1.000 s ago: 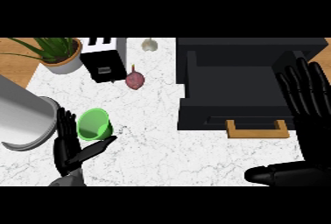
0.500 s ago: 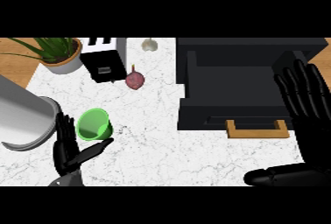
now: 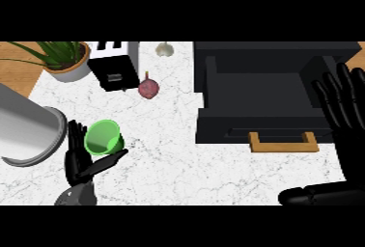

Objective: Pick up the cup, place it into the drawer and close the drawer

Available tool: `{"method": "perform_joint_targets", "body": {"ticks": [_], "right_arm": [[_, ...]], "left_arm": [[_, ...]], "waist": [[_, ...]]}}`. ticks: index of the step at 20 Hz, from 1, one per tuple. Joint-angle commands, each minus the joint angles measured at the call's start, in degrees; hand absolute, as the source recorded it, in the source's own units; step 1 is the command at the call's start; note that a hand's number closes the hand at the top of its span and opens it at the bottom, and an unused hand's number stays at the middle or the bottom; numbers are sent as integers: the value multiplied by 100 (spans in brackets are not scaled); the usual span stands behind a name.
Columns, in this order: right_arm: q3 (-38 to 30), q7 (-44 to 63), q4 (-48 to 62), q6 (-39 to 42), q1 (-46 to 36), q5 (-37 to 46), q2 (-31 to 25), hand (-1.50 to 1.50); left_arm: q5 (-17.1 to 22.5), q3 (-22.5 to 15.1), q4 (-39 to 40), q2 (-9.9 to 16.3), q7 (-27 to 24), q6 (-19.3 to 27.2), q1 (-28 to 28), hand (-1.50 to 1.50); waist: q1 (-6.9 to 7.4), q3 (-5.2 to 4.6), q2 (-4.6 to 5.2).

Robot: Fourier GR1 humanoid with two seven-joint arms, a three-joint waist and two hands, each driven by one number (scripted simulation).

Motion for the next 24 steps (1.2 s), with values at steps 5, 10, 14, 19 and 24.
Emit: {"method": "perform_joint_targets", "body": {"ticks": [5, 10, 14, 19, 24], "right_arm": [[106, 24, 9, 9, 10, 35, 48, -150], [-73, 73, 30, 55, -65, -113, -43, -150], [362, -56, 212, -107, -92, 300, 211, -150], [69, -5, -45, 16, 12, -38, 67, -150], [208, 269, -19, -237, -211, 186, 147, -150]], "left_arm": [[289, 301, 1141, 135, -622, -485, -593, -150], [386, 271, 1274, 75, -870, -759, -501, -150], [504, 261, 1346, 173, -516, -1214, -838, -150], [479, 233, 1867, 229, -1082, -2004, -835, -150], [357, 148, 2112, -33, -1600, -2025, -995, 150]], "waist": [[-15, -2, 4], [-5, -1, 3], [4, -1, 2], [-25, -3, 6], [-20, -4, 7]]}}
